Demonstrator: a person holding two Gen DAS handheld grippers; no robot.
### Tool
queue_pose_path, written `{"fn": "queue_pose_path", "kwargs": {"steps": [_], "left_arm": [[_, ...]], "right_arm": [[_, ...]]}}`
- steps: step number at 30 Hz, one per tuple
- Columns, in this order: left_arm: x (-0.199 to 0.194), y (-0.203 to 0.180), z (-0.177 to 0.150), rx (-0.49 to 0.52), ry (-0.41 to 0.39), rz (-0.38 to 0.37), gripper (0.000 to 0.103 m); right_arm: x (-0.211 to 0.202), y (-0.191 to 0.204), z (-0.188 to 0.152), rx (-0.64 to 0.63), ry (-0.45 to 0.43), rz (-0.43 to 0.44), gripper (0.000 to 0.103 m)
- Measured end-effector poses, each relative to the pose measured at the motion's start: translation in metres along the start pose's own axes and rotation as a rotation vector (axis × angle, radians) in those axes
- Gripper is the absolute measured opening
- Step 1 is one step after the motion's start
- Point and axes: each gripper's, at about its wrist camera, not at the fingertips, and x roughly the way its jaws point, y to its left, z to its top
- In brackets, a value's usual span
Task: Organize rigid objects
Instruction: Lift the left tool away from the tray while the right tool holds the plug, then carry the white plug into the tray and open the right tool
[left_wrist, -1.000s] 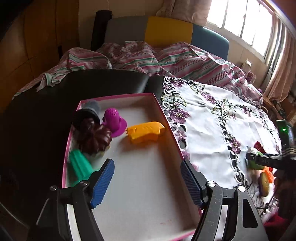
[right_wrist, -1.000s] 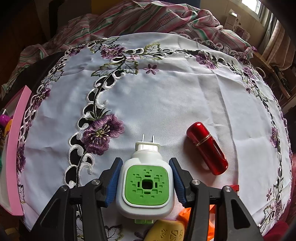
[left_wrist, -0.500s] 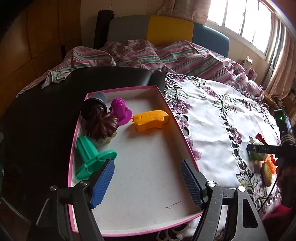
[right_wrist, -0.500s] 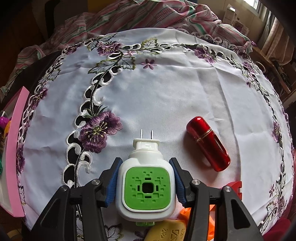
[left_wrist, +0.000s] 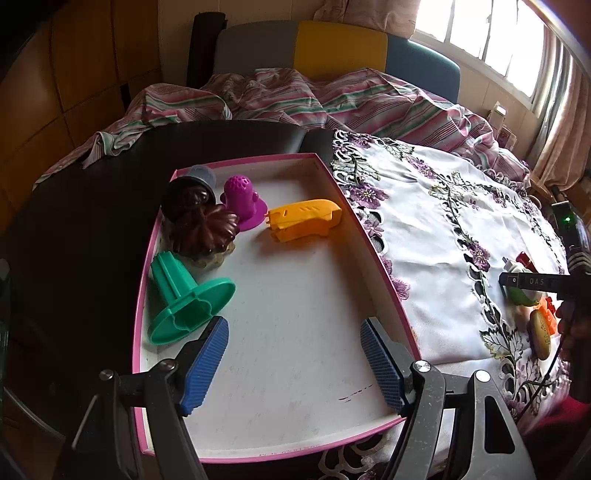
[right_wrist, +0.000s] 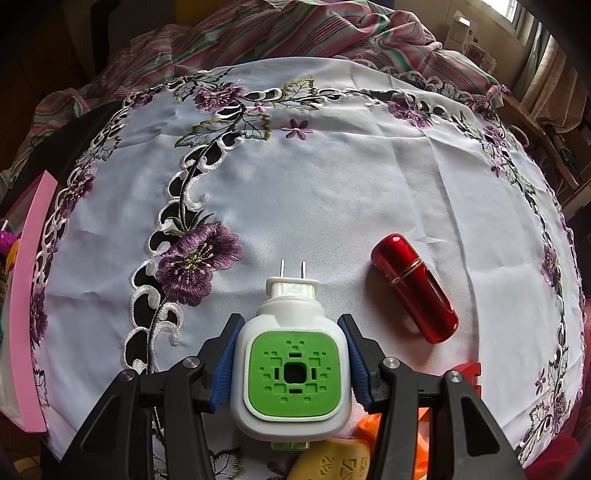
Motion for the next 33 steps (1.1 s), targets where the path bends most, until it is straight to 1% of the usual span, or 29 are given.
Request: {"fn": "queue_pose_path", "kwargs": {"steps": [10,18,20,23,26,30,33], "left_arm": [[-0.006,0.005,-0.004,0.002,-0.010,0.012,0.075],[-0.013,0.021,-0.006,-0.032,-0.023,0.032,0.075],[-0.015,0.024,-0.007,-0.034,-0.035,0.046,0.078],[-0.019,0.028,-0.009,-0.034,-0.055,0.060,0.078],[-0.023,0.031,-0.009,-0.027,-0.073,0.087,0.081],[-0.029,0.040,-0.009,-0.041,-0.104,0.114,0.089],[-0.029,0.047,-0.009,-0.065,-0.100,0.109,0.092]], "right_arm": [[-0.002,0.005,-0.001,-0.033,-0.015,-0.029,0.052],[-0.005,0.011,-0.003,-0.057,-0.027,-0.030,0.052],[-0.005,0.013,-0.003,-0.069,-0.029,-0.031,0.052],[-0.005,0.016,-0.004,-0.086,-0.032,-0.031,0.052],[-0.006,0.018,-0.004,-0.092,-0.037,-0.036,0.052],[-0.008,0.021,-0.003,-0.100,-0.047,-0.013,0.052],[-0.016,0.029,-0.003,-0.100,-0.064,0.021,0.052]]}}
